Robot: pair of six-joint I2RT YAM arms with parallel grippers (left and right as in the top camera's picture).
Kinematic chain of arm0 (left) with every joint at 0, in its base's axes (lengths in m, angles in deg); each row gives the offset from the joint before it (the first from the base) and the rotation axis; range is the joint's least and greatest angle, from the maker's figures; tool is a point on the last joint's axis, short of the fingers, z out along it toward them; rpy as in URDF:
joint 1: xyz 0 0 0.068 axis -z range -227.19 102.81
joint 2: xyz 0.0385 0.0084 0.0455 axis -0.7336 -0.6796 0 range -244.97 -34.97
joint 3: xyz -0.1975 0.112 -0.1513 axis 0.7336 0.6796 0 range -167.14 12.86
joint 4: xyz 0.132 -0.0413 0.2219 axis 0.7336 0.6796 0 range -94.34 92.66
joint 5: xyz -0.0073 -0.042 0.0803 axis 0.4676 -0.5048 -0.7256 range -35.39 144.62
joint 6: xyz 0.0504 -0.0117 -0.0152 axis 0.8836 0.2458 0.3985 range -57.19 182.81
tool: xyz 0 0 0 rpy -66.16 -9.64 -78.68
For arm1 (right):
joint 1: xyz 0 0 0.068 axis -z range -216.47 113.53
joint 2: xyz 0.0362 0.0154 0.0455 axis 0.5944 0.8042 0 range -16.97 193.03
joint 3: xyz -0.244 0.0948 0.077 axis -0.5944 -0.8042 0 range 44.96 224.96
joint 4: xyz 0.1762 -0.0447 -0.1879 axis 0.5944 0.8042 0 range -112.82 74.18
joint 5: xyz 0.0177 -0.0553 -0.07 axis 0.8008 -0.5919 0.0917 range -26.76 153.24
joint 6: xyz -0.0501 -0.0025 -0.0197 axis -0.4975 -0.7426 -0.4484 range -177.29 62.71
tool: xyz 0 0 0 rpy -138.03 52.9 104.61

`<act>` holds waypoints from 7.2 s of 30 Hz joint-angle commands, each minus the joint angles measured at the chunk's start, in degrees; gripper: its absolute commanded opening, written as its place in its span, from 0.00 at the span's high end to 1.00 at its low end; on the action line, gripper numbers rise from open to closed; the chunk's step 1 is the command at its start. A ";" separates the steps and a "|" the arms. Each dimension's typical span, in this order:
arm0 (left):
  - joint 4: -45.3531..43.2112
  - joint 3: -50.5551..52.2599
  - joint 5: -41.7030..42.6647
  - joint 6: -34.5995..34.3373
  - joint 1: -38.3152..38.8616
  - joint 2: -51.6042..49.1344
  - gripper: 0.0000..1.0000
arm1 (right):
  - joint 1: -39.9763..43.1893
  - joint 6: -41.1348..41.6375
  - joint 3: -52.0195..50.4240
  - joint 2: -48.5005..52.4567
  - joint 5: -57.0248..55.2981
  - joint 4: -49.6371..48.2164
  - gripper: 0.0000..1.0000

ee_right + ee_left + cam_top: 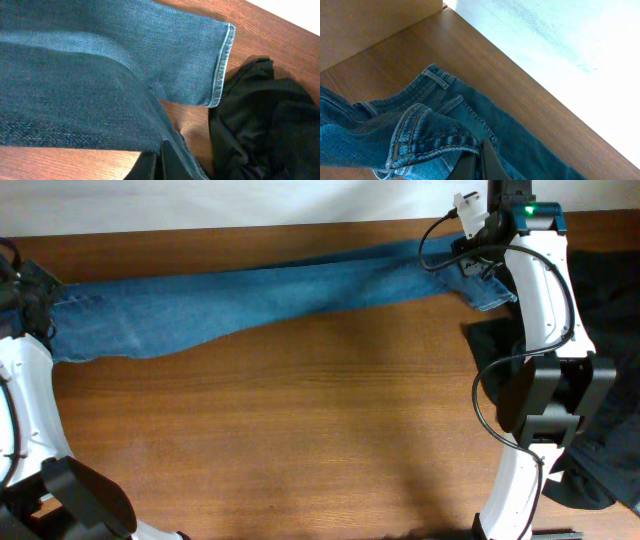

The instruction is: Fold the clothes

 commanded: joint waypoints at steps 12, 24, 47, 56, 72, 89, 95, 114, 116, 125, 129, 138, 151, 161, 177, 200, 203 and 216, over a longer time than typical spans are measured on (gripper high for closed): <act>-3.02 -1.86 -7.43 0.68 -1.20 -4.44 1.00 | 1.33 -1.22 1.55 -2.45 -3.32 -0.11 0.96; -3.48 -1.84 -7.41 0.68 -0.70 -6.16 1.00 | 1.31 -6.01 1.55 -1.86 -3.26 2.14 0.96; 1.36 -6.23 10.12 2.03 2.51 -22.23 0.01 | 3.50 14.47 1.40 9.75 7.26 -11.43 0.01; 12.20 -6.23 12.11 2.03 6.01 -22.23 0.01 | 3.08 13.42 1.40 17.00 16.74 -21.73 0.05; 15.43 -6.23 2.43 3.32 7.87 -22.23 0.01 | 1.81 13.42 0.90 24.37 14.91 14.27 0.56; 12.92 -6.23 8.31 6.84 -6.58 -22.23 0.01 | -2.64 13.84 1.07 22.49 6.95 32.50 0.52; 12.92 -6.23 12.41 9.38 -6.19 -22.23 0.01 | -2.27 13.84 3.98 15.34 6.99 32.44 0.48; 14.43 -6.23 15.10 9.40 -5.77 -22.23 0.05 | 12.13 14.45 1.60 11.52 9.22 22.99 0.29; 14.40 -6.23 15.10 9.40 -5.77 -22.23 0.05 | 12.11 13.90 -0.70 11.52 11.21 20.96 0.30; 14.43 -6.23 15.13 9.40 -5.77 -22.23 0.05 | 12.11 13.42 -10.27 11.52 12.66 11.61 0.33; 14.43 -6.23 15.13 9.40 -5.77 -22.23 0.05 | 12.07 13.60 -11.54 11.52 12.63 9.29 0.41; 14.60 -6.23 15.13 9.40 -5.77 -22.23 0.05 | 12.22 16.04 -9.86 10.88 9.75 8.81 0.82; 14.62 -6.23 15.13 9.40 -5.77 -22.23 0.05 | 13.57 22.36 8.11 9.42 -6.78 30.97 0.90; 14.23 -6.23 14.84 11.32 -5.77 -22.23 0.05 | 15.37 23.91 14.01 9.42 -2.32 34.32 0.91; 4.22 -6.23 12.00 13.62 -5.77 -22.25 0.37 | 14.40 23.89 14.67 9.42 -1.07 34.80 0.90; 4.59 -5.53 0.02 18.10 -11.34 -33.44 0.41 | 14.29 23.45 14.67 9.42 -0.39 34.67 0.90; 6.78 -5.53 -1.05 15.67 -13.51 -33.44 0.41 | 14.29 23.45 14.67 9.42 -0.39 34.51 0.90; 7.76 -5.53 5.11 14.43 -15.93 -33.44 0.41 | 14.29 23.45 14.67 9.42 0.20 34.80 0.70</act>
